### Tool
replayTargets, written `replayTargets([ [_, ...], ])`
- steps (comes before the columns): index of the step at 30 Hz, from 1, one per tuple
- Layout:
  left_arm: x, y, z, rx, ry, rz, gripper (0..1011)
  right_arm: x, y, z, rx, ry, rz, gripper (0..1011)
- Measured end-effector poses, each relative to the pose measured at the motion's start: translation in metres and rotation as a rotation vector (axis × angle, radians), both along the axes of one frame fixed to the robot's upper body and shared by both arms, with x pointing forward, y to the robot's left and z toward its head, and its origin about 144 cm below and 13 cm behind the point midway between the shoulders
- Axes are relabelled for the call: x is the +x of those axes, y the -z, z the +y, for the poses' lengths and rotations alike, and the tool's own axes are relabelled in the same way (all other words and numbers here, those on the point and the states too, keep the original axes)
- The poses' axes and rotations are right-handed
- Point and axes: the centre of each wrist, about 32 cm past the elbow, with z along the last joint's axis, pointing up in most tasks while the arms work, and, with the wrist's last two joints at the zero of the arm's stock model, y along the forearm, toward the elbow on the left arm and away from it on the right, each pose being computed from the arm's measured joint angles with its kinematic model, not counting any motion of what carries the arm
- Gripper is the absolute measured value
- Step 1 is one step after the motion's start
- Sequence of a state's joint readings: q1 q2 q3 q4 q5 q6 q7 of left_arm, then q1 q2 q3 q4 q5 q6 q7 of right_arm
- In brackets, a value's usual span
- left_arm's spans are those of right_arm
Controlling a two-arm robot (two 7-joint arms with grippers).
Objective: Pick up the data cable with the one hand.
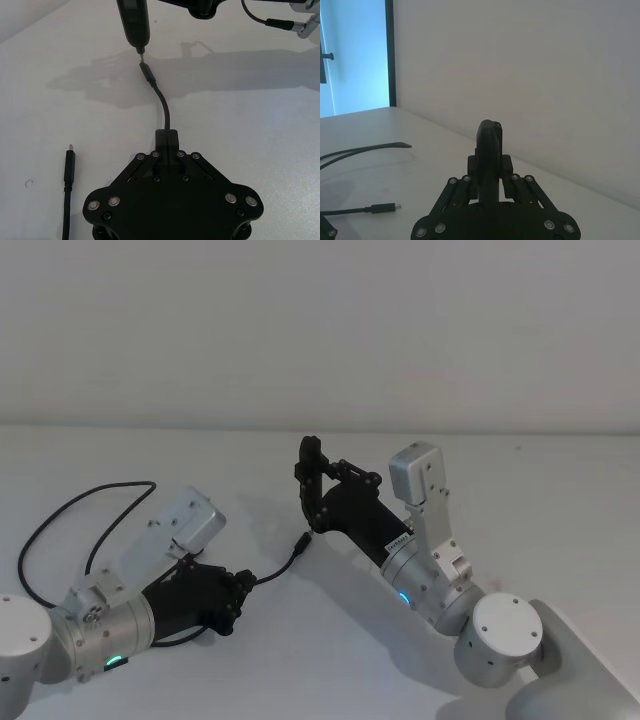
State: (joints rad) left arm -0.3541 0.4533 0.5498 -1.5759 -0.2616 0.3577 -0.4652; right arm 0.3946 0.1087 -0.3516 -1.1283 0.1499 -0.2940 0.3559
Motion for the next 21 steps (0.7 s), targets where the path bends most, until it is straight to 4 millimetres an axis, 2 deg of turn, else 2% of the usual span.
replayTargets([
  [21, 0.0000, 0.0000, 0.0000, 0.000, 0.000, 0.000, 20, -0.0021, -0.0005, 0.0019, 0.001, -0.006, 0.000, 275],
])
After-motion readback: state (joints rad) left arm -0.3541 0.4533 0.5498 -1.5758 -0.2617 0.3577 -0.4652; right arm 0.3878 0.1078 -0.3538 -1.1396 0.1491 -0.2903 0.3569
